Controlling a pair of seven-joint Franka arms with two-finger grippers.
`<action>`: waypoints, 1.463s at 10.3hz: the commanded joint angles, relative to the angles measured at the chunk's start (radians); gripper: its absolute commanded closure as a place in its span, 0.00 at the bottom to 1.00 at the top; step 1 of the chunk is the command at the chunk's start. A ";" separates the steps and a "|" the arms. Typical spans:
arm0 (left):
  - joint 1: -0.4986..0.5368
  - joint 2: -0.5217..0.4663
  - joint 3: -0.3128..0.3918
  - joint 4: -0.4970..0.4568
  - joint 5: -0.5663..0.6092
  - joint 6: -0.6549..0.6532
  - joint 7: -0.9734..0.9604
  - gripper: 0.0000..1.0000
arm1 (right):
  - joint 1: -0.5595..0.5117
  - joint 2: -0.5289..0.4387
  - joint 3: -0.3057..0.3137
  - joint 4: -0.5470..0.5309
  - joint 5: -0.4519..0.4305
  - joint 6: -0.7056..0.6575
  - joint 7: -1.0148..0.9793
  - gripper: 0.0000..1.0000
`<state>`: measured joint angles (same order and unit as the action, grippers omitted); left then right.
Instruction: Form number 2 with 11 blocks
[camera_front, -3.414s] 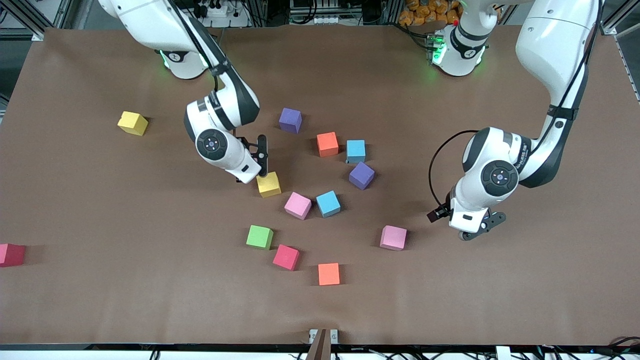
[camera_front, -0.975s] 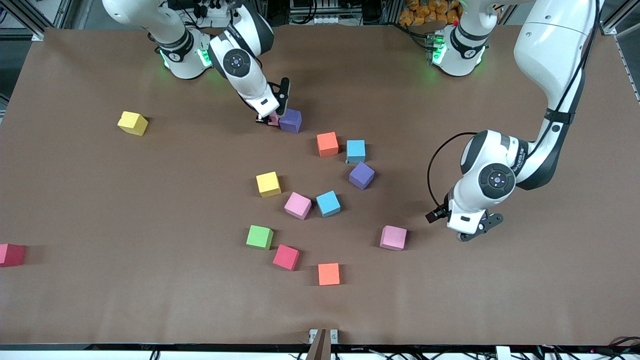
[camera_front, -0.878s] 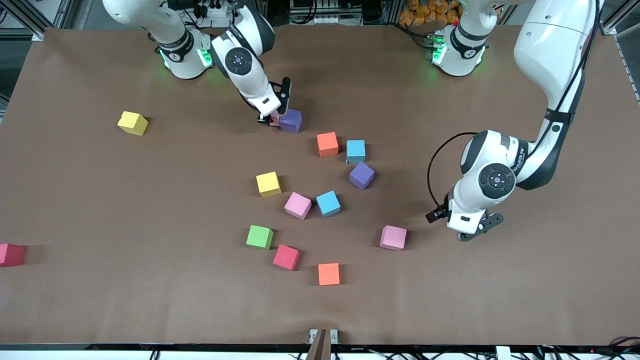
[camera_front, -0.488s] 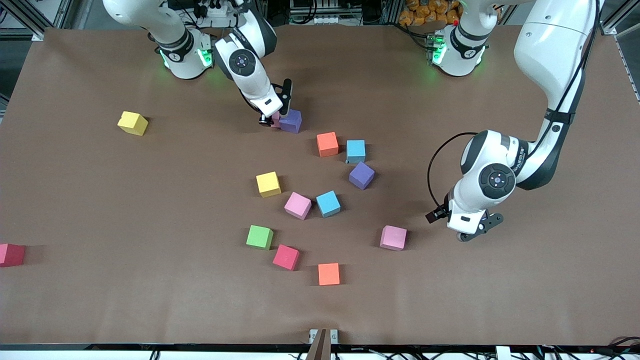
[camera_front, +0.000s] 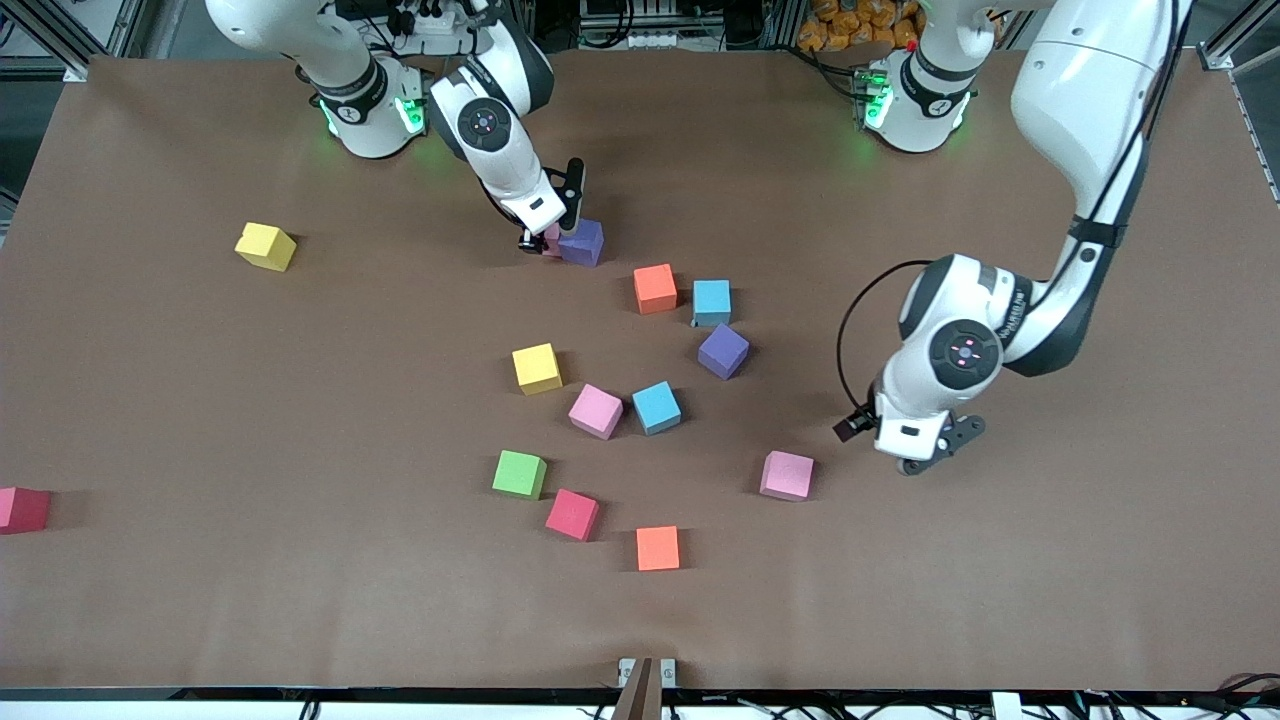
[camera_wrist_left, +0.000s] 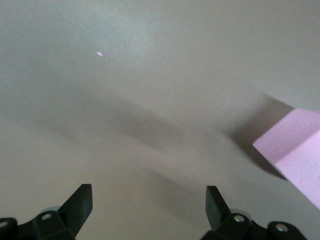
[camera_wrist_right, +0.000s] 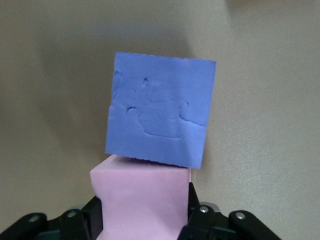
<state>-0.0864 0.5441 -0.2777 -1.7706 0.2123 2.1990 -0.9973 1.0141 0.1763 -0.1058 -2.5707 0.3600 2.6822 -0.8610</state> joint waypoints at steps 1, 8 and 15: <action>-0.006 -0.119 -0.020 -0.123 0.025 0.002 -0.041 0.00 | 0.020 0.081 -0.008 0.043 0.034 0.071 -0.024 1.00; 0.014 -0.326 -0.173 -0.368 0.012 0.037 -0.107 0.00 | 0.052 0.118 -0.008 0.076 0.129 0.070 -0.018 1.00; 0.013 -0.352 -0.287 -0.394 -0.028 0.077 -0.118 0.00 | 0.072 0.141 -0.006 0.115 0.123 0.070 -0.072 1.00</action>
<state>-0.0873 0.2155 -0.5570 -2.1464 0.2026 2.2585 -1.1095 1.0525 0.2311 -0.1085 -2.5004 0.4484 2.7154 -0.8944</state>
